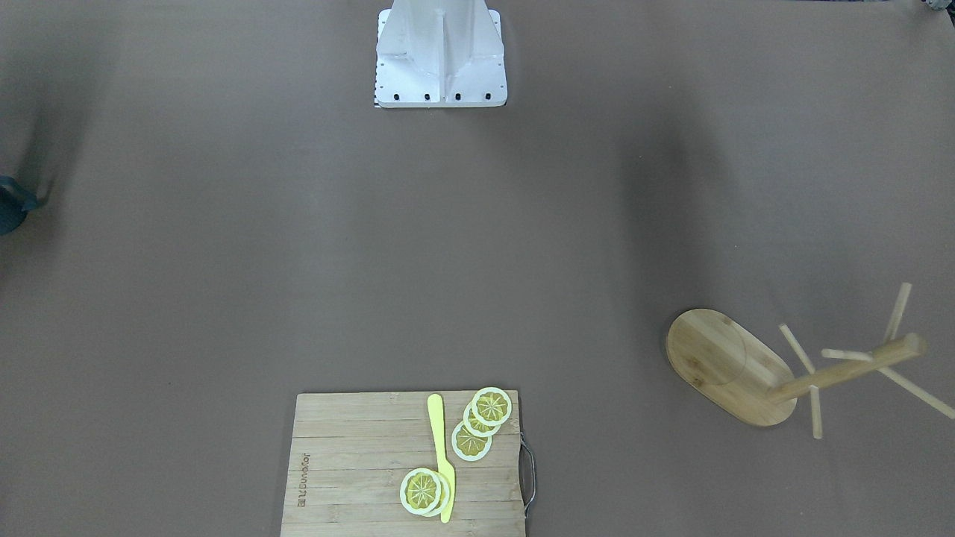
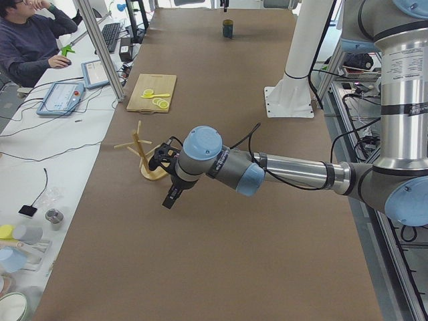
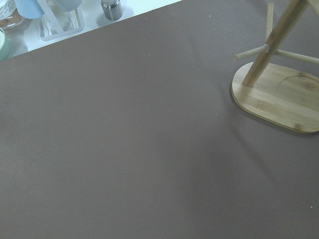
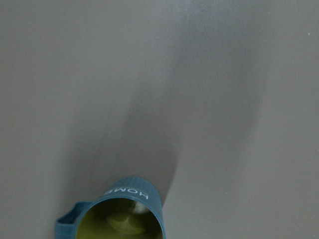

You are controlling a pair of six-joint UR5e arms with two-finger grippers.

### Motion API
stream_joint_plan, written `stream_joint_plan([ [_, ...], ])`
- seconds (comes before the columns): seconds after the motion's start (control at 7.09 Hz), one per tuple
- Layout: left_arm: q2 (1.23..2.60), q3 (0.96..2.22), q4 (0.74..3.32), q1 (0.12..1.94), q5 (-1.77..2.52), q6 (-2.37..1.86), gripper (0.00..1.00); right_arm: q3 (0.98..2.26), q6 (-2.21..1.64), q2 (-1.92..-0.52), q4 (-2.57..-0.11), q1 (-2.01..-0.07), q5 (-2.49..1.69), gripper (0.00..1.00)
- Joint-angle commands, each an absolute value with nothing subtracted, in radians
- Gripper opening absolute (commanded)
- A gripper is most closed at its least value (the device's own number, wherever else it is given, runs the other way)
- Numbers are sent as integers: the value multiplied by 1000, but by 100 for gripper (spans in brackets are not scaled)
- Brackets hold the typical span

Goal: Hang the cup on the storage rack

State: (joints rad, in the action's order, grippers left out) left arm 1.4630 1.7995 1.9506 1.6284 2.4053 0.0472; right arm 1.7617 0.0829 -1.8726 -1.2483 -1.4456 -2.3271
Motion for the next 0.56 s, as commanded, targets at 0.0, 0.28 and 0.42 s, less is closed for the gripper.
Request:
stream_joint_plan([
  [0.0, 1463, 1801, 1951, 1628, 2405, 46, 99, 1601, -111, -1881, -930, -1376, -2322, 100],
  [0.28, 1463, 1801, 1951, 1628, 2405, 46, 99, 1546, -204, -1887, -796, -1329, -2321, 96],
  [0.42, 1465, 1798, 1951, 1628, 2405, 45, 99, 1546, -202, -1891, -796, -1327, -2319, 72],
])
